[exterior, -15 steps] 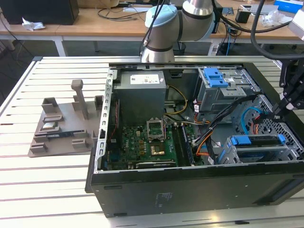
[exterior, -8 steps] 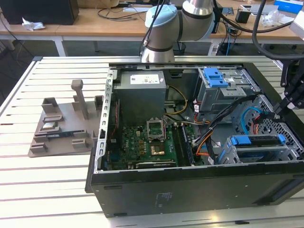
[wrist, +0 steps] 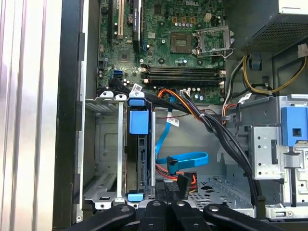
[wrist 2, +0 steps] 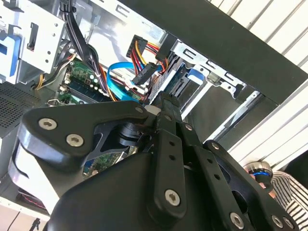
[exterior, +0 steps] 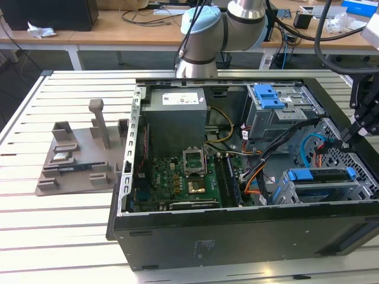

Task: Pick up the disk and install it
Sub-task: 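Insert the first disk wire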

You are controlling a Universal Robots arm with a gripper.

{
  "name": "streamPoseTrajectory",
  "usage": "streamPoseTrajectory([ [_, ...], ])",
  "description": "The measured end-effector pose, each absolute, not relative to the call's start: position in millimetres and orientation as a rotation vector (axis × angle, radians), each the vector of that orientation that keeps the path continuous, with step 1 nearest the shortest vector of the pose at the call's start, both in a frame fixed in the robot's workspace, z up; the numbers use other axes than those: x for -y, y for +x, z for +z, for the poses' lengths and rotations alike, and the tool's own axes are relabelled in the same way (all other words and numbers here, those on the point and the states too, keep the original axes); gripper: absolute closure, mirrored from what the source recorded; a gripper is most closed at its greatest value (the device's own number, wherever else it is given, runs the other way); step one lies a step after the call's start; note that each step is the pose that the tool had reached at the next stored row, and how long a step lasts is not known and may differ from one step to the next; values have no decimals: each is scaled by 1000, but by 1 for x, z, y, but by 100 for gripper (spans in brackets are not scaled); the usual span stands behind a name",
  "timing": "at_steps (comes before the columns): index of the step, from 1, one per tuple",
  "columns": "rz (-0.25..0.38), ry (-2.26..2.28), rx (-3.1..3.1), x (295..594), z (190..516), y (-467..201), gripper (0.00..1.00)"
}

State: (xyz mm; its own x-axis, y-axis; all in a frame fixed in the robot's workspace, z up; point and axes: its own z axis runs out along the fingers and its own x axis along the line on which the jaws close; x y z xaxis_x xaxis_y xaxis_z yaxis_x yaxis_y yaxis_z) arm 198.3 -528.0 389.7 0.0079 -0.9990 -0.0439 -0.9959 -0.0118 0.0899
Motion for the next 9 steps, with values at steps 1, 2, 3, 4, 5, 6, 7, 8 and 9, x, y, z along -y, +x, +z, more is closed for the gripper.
streamPoseTrajectory([
  [1, -147, 2206, 2185, 528, 390, 198, 83],
  [2, -147, 2206, 2185, 528, 390, 198, 76],
  [3, -147, 2206, 2185, 528, 390, 198, 71],
  [4, -140, 2202, 2183, 527, 389, 198, 64],
  [5, -130, 2197, 2180, 527, 389, 198, 64],
  [6, -123, 2193, 2178, 526, 389, 199, 64],
  [7, -117, 2188, 2178, 525, 388, 199, 64],
  [8, -112, 2184, 2178, 521, 386, 200, 64],
  [9, -113, 2183, 2177, 503, 378, 201, 64],
])
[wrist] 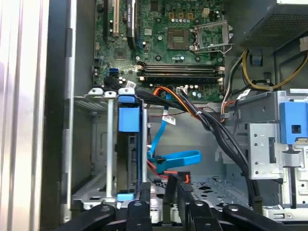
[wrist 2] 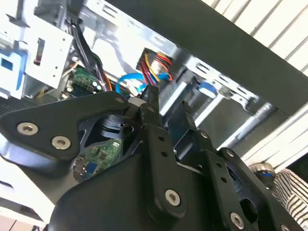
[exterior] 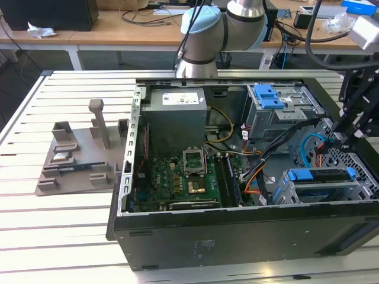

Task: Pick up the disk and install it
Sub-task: 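Insert the first disk wire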

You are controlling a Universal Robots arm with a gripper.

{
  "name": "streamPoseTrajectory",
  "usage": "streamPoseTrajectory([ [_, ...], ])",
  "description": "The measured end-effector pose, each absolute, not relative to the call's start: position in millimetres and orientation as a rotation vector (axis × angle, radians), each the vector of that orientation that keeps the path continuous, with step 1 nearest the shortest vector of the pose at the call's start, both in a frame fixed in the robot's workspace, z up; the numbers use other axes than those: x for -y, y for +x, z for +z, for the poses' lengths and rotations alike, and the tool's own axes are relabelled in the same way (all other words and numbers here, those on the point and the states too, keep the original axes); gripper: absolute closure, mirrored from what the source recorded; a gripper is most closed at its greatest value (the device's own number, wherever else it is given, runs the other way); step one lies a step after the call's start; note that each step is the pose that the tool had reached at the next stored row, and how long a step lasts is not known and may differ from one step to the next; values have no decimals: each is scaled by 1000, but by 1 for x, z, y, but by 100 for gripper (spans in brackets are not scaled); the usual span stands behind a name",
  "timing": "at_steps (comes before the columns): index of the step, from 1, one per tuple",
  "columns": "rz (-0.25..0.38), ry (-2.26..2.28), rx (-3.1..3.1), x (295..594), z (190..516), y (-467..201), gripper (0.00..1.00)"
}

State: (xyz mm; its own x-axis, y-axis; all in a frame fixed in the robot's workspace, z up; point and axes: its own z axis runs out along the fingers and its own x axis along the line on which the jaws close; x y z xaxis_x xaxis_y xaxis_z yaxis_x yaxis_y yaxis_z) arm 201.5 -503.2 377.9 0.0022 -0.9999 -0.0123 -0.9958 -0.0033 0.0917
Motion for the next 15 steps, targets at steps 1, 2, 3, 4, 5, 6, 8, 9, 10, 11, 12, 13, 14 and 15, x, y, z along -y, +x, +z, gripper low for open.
streamPoseTrajectory([
  [1, -113, 2183, 2177, 499, 376, 202, 64],
  [2, -113, 2182, 2176, 496, 374, 203, 64],
  [3, -112, 2181, 2175, 490, 370, 204, 64],
  [4, -110, 2180, 2174, 488, 368, 205, 64],
  [5, -110, 2180, 2174, 488, 367, 205, 64],
  [6, -107, 2178, 2173, 488, 366, 205, 64],
  [8, -101, 2175, 2171, 489, 366, 205, 64],
  [9, -97, 2173, 2169, 489, 366, 205, 64],
  [10, -91, 2171, 2167, 490, 365, 206, 64],
  [11, -87, 2169, 2165, 490, 365, 206, 64],
  [12, -84, 2168, 2164, 491, 365, 206, 64],
  [13, -84, 2167, 2164, 491, 365, 206, 64],
  [14, -82, 2166, 2163, 492, 365, 206, 64],
  [15, -81, 2166, 2163, 493, 365, 206, 64],
])
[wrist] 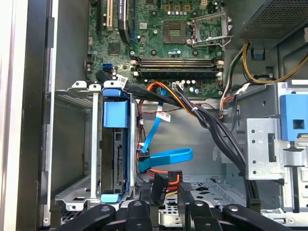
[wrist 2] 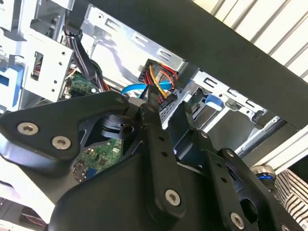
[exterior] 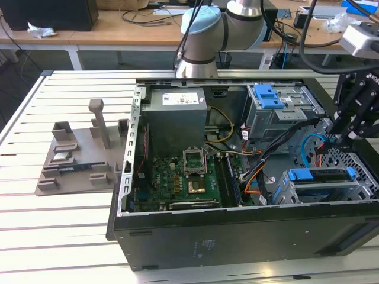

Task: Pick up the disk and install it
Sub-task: 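Insert the first disk wire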

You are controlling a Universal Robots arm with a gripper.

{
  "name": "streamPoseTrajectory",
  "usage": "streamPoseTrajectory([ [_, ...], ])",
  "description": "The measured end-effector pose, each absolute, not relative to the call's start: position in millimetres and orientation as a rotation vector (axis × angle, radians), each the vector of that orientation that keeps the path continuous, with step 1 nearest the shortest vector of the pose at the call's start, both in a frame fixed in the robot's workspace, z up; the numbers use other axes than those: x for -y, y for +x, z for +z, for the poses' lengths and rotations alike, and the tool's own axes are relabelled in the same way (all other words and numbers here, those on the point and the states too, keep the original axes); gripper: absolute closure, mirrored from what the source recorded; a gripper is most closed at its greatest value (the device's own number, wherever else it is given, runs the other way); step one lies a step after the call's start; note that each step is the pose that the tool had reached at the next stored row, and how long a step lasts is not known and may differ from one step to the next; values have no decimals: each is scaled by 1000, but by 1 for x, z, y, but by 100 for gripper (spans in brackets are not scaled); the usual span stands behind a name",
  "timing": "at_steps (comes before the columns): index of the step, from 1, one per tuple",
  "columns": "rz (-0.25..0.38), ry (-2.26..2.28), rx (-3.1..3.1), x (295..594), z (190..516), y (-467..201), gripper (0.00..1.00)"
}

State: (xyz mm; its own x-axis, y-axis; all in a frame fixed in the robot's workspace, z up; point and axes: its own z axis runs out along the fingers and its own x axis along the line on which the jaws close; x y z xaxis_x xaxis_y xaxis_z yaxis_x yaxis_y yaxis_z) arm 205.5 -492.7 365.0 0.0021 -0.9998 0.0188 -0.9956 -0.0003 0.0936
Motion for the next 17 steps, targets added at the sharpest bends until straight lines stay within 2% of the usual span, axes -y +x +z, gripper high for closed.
streamPoseTrajectory([
  [17, -80, 2165, 2162, 494, 360, 203, 65],
])
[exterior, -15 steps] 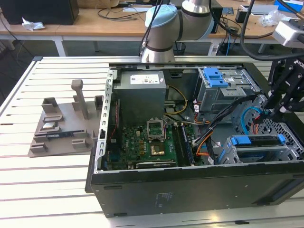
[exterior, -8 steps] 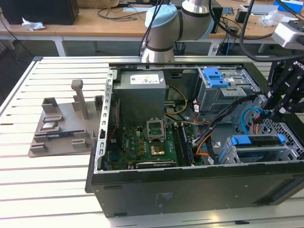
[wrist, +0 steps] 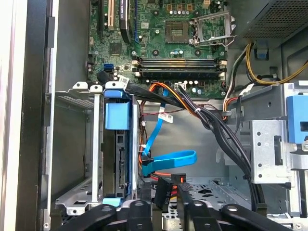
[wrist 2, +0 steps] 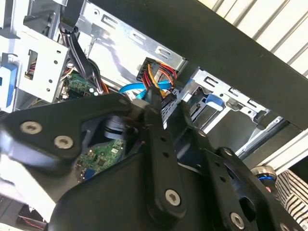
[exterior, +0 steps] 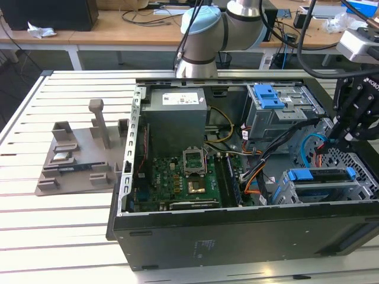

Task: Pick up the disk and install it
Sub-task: 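Insert the first disk wire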

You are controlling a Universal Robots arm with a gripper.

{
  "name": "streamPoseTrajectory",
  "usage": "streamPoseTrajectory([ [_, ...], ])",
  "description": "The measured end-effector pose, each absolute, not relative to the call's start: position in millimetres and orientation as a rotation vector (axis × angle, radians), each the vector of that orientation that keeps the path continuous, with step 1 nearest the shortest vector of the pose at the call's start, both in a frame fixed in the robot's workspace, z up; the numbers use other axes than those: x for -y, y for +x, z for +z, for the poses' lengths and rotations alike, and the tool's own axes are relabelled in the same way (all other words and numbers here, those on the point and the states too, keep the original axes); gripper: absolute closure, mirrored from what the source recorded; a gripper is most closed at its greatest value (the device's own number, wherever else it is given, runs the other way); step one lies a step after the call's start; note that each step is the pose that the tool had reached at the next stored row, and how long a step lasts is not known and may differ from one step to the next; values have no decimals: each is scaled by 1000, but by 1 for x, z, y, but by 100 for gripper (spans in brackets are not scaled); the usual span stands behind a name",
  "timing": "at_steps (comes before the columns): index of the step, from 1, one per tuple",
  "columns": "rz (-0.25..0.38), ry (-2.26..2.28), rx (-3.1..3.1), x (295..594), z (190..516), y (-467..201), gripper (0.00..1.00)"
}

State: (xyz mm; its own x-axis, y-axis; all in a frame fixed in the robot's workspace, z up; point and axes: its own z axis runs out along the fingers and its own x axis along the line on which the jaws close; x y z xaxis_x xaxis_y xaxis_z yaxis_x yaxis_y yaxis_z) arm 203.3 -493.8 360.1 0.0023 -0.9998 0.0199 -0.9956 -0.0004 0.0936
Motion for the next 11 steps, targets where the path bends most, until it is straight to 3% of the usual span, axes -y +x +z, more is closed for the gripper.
streamPoseTrajectory([
  [3, -80, 2165, 2162, 494, 360, 203, 83],
  [11, -76, 2163, 2161, 499, 360, 203, 84],
])
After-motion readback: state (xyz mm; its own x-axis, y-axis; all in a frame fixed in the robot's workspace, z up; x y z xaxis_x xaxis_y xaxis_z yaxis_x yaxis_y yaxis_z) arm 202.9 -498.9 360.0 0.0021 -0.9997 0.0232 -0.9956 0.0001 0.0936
